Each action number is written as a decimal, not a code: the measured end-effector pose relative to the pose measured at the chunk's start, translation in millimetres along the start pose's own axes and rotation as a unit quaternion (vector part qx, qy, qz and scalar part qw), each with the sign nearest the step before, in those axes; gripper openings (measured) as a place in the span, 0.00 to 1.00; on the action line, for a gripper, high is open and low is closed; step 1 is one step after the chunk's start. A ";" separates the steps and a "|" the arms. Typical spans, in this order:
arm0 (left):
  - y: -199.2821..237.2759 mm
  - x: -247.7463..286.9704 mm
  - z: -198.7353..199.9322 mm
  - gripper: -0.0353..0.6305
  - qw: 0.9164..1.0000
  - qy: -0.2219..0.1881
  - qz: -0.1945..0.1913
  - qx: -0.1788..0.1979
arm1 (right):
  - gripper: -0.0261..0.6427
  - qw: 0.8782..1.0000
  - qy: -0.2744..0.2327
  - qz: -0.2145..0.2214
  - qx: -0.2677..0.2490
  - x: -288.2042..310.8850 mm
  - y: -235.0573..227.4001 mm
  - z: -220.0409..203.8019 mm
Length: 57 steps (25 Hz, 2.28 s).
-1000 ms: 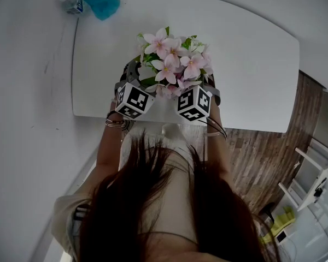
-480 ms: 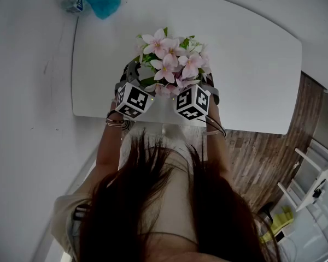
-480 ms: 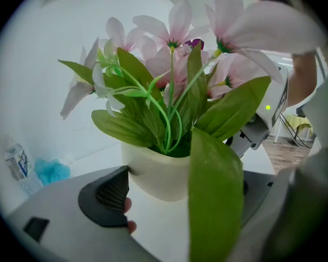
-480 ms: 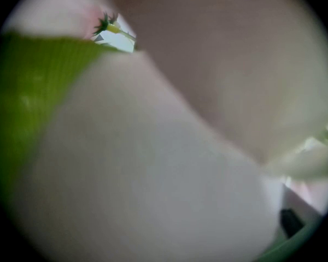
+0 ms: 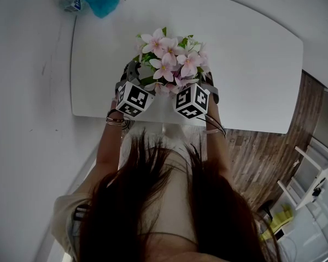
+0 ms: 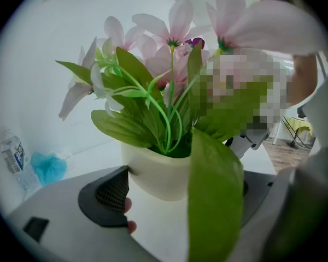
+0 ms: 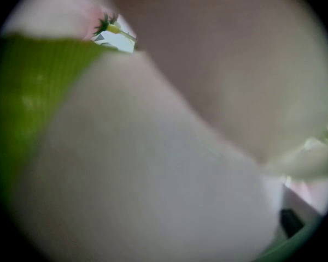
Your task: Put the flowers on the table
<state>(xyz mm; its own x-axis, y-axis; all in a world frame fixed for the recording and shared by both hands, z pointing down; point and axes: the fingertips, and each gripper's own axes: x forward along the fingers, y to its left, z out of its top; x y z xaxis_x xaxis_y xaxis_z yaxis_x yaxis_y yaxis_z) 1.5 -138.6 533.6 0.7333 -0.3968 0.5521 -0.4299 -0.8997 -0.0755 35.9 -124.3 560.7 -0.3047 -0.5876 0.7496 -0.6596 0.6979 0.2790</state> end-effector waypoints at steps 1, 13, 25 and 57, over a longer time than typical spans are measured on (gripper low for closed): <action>0.0 0.5 -1.0 0.70 1.000 0.001 0.000 -0.001 | 0.60 1.000 0.001 0.000 0.000 0.9 0.4 -0.5; 1.4 5.6 -10.3 0.70 1.000 0.010 -0.002 -0.011 | 0.60 1.000 0.006 0.011 -0.001 9.5 2.9 -4.5; 2.5 11.9 -19.6 0.70 1.000 0.017 -0.005 -0.023 | 0.60 1.000 0.014 0.019 -0.002 18.5 5.3 -9.8; 5.5 22.4 -38.9 0.70 0.998 0.025 -0.016 -0.049 | 0.60 0.999 0.031 0.038 -0.005 35.5 11.4 -18.2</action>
<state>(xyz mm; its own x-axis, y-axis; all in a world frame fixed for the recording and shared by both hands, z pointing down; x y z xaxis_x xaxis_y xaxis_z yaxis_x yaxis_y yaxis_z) -5.0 -145.3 577.8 0.7207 -0.3564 0.5946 -0.4583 -0.8885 0.0230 30.1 -129.8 601.5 -0.3114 -0.5064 0.8041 -0.6296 0.7438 0.2245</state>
